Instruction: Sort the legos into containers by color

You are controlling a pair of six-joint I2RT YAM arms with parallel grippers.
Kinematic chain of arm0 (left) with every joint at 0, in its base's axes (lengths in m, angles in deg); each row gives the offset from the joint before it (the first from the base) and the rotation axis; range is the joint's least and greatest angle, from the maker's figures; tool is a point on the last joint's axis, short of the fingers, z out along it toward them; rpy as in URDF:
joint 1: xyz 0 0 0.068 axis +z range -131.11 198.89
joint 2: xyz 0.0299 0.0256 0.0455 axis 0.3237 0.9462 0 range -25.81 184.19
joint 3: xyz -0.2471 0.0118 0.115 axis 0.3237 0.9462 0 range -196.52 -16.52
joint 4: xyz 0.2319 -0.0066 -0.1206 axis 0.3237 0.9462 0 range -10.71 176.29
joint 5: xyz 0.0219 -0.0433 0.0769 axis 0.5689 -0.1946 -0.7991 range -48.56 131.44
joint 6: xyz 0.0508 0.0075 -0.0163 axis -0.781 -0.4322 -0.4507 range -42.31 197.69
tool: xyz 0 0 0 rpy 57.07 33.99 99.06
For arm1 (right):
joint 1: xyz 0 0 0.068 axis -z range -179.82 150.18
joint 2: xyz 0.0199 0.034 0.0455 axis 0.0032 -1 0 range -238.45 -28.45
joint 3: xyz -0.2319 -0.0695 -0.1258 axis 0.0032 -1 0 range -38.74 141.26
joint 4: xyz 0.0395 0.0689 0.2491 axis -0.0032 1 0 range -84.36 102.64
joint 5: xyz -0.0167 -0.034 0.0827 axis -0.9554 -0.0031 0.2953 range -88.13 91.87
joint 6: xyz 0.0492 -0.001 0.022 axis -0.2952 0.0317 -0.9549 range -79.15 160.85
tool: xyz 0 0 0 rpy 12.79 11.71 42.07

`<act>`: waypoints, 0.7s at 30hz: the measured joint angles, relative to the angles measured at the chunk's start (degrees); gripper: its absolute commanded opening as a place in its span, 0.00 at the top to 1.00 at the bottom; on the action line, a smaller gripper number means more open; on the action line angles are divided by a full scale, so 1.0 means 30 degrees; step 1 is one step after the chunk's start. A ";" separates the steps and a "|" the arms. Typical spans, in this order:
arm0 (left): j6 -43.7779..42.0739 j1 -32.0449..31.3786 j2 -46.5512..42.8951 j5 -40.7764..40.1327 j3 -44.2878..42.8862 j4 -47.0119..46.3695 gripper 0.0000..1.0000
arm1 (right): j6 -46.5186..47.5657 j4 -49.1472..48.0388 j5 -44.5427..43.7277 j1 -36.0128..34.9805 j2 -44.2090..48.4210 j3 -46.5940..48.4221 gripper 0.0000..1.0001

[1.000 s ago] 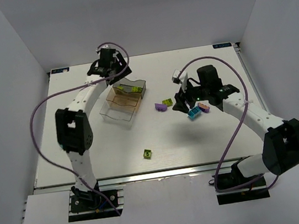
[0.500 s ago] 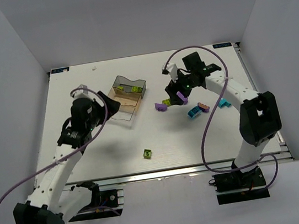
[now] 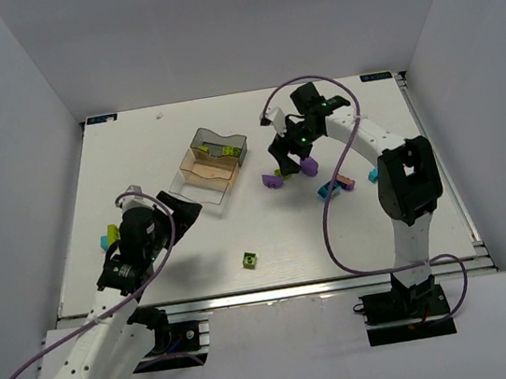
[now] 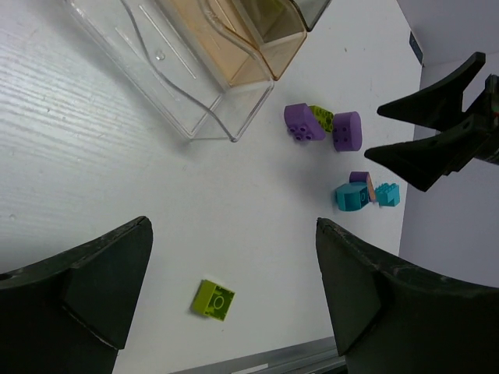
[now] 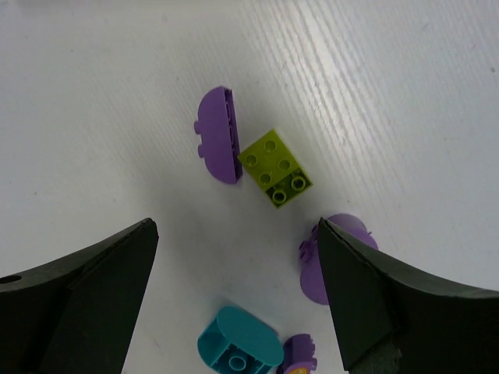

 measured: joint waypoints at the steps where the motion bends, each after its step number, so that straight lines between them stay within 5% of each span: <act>1: 0.0197 0.0000 -0.0321 -0.0007 0.0277 0.0073 0.06 | -0.0051 -0.0022 -0.0022 -0.0080 -0.0189 0.0321 0.14; 13: 0.1268 0.0000 -0.1260 -0.0007 0.1377 0.0466 0.06 | -0.6557 -0.1421 -0.3628 -0.0576 -0.2841 0.2200 0.31; 21: 0.1501 0.0000 -0.1275 0.0015 0.1399 0.0590 0.06 | -0.1727 -0.1035 -0.3883 -0.0685 -0.3322 0.2484 0.16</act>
